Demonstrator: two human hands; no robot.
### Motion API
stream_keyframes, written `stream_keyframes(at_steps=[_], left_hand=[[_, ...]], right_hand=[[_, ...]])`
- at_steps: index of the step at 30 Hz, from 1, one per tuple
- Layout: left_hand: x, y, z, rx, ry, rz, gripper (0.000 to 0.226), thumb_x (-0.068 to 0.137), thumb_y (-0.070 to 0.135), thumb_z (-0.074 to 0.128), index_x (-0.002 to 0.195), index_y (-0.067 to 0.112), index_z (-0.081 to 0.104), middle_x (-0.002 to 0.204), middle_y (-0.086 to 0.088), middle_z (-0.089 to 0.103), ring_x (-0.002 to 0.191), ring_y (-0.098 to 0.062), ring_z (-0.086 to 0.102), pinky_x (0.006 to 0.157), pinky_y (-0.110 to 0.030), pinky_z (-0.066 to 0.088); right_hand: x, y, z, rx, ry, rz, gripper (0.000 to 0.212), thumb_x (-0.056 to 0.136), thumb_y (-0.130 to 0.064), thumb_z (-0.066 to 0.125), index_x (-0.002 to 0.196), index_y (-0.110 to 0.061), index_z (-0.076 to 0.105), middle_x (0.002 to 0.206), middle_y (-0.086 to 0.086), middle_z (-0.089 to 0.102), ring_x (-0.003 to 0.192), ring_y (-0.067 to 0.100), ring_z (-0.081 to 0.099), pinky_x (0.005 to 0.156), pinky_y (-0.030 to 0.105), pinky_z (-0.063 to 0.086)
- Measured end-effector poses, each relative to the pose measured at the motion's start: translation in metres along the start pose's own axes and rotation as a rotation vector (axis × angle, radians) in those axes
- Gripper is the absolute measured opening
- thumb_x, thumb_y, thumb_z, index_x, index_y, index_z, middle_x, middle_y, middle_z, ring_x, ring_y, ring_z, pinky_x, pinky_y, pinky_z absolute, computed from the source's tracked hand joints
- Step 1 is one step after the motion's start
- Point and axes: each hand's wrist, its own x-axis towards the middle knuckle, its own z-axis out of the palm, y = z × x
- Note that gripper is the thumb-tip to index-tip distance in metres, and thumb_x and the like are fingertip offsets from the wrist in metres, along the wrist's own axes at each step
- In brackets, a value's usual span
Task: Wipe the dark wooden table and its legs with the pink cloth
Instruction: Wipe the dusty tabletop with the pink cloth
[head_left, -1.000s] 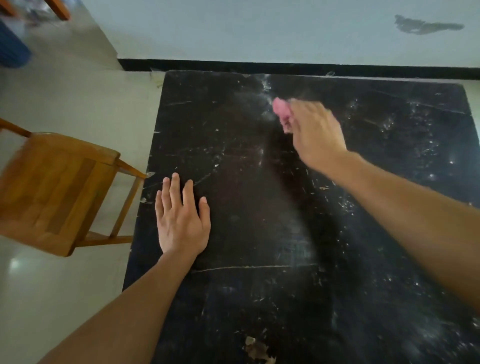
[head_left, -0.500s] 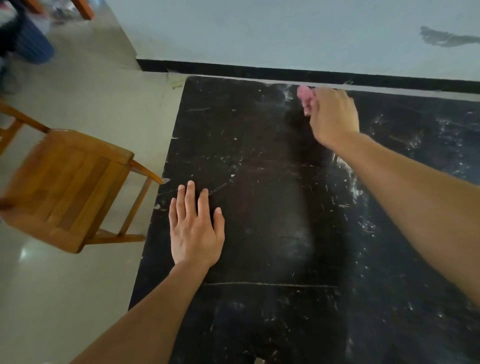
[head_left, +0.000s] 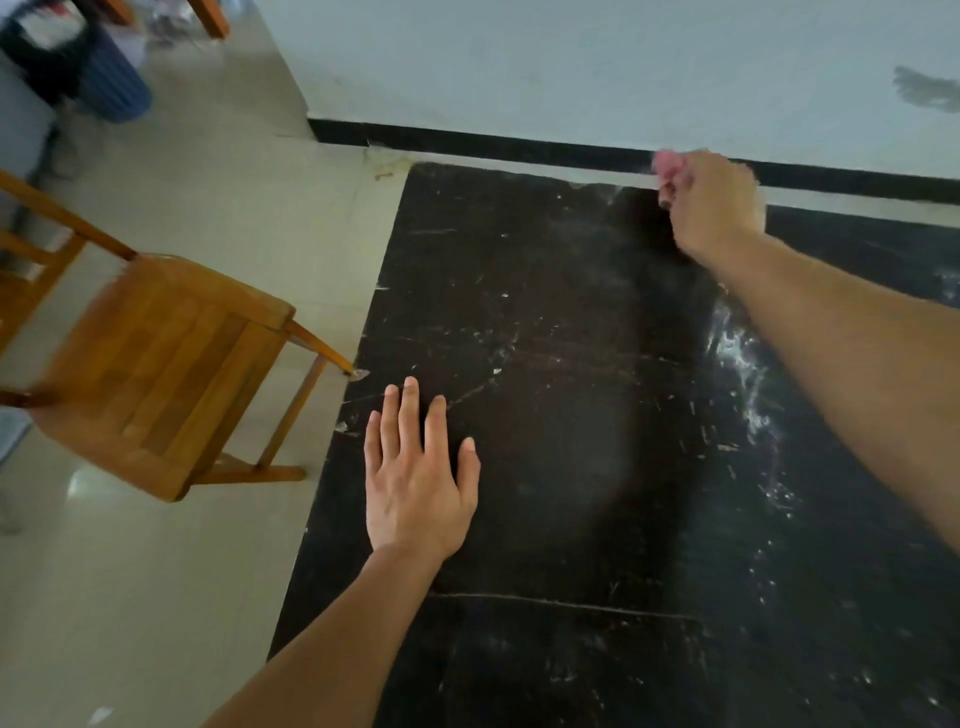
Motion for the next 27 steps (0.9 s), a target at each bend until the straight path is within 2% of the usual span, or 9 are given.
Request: stream_keyframes(at_steps=[2,4,6,8,14,18,22,24,27], left_hand=[[0.0,-0.002,0.001,0.012,0.015,0.003,0.057,0.097,0.051,0.029,0.14,0.016,0.046,0.156,-0.012,0.029,0.145,-0.031,0.023,0.115,-0.044,0.01],[-0.002,0.0,0.003,0.023,0.043,0.014,0.057,0.096,0.051,0.033,0.137,0.016,0.049,0.154,-0.012,0.033,0.143,-0.032,0.028,0.113,-0.047,0.013],[-0.001,0.001,0.004,0.032,0.046,0.015,0.058,0.094,0.052,0.033,0.136,0.016,0.051,0.153,-0.012,0.035,0.142,-0.032,0.029,0.113,-0.049,0.015],[0.002,0.0,0.004,0.034,0.061,0.016,0.058,0.095,0.053,0.031,0.136,0.017,0.051,0.153,-0.012,0.035,0.142,-0.032,0.03,0.113,-0.049,0.015],[0.0,-0.002,0.007,-0.001,0.084,0.033,0.06,0.096,0.052,0.025,0.136,0.015,0.05,0.153,-0.013,0.035,0.143,-0.032,0.028,0.114,-0.048,0.017],[0.001,-0.004,0.008,0.017,0.072,0.032,0.059,0.096,0.051,0.026,0.136,0.015,0.049,0.153,-0.013,0.034,0.143,-0.032,0.028,0.113,-0.05,0.015],[-0.001,-0.001,0.006,0.014,0.07,0.035,0.058,0.096,0.051,0.027,0.135,0.015,0.051,0.153,-0.013,0.035,0.143,-0.032,0.028,0.113,-0.05,0.017],[0.001,-0.001,0.006,0.025,0.076,0.035,0.057,0.095,0.051,0.029,0.135,0.016,0.051,0.152,-0.013,0.035,0.142,-0.031,0.028,0.113,-0.049,0.018],[0.002,-0.002,0.007,0.025,0.092,0.039,0.056,0.096,0.051,0.03,0.134,0.016,0.052,0.152,-0.012,0.037,0.142,-0.031,0.029,0.112,-0.051,0.016]], right_hand=[[-0.022,-0.01,-0.005,-0.005,0.071,-0.109,0.022,0.101,-0.006,0.038,0.091,-0.011,0.058,0.088,0.006,0.058,0.083,0.026,0.058,0.072,0.036,0.047],[-0.061,-0.012,0.009,-0.088,0.029,-0.381,0.021,0.099,-0.007,0.037,0.091,-0.011,0.056,0.098,0.007,0.062,0.098,0.026,0.06,0.092,0.04,0.051],[-0.103,-0.01,0.034,-0.206,-0.194,-0.657,0.033,0.097,-0.009,0.033,0.119,-0.013,0.058,0.136,0.01,0.055,0.135,0.026,0.042,0.116,0.042,0.03],[-0.094,-0.008,0.042,-0.235,-0.288,-0.773,0.047,0.096,-0.013,0.025,0.137,-0.015,0.048,0.151,0.005,0.04,0.144,0.024,0.029,0.118,0.042,0.026],[0.044,-0.008,0.007,-0.175,-0.067,-0.024,0.023,0.096,-0.003,0.043,0.09,-0.019,0.057,0.107,0.018,0.063,0.104,0.04,0.058,0.088,0.047,0.05],[0.012,-0.05,0.013,-0.166,0.058,-0.203,0.02,0.095,-0.005,0.045,0.081,-0.017,0.054,0.087,0.012,0.061,0.091,0.035,0.06,0.081,0.043,0.05],[-0.063,-0.07,0.062,-0.215,-0.175,-0.708,0.033,0.094,-0.01,0.042,0.122,-0.019,0.055,0.14,0.008,0.049,0.139,0.029,0.034,0.117,0.043,0.023],[-0.035,-0.066,0.07,-0.209,-0.145,-0.643,0.047,0.096,-0.007,0.043,0.142,-0.012,0.04,0.151,0.009,0.038,0.142,0.03,0.03,0.117,0.042,0.023],[0.042,-0.046,0.054,-0.198,-0.046,-0.211,0.028,0.092,0.0,0.047,0.116,-0.013,0.055,0.109,0.018,0.059,0.106,0.039,0.057,0.085,0.043,0.049]])
